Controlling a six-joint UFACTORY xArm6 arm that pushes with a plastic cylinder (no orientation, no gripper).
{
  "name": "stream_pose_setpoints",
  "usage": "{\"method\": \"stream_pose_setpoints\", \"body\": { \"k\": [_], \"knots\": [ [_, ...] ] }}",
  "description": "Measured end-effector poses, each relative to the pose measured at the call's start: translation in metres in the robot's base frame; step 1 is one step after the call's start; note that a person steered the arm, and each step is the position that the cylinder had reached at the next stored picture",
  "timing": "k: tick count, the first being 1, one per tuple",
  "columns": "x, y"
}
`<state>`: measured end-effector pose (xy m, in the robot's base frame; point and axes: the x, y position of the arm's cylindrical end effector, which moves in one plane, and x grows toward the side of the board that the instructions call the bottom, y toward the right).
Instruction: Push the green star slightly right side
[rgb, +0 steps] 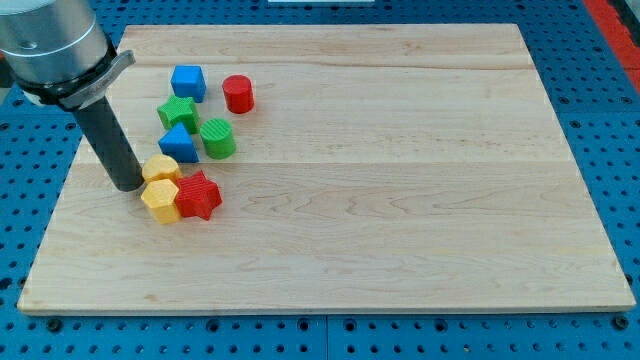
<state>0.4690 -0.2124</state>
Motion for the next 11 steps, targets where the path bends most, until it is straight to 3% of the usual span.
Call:
{"method": "stream_pose_setpoints", "body": {
  "k": [2, 4, 7, 11],
  "knots": [
    [-0.013, 0.013],
    [-0.059, 0.001],
    [-0.092, 0.001],
    [-0.100, 0.013]
  ]
}}
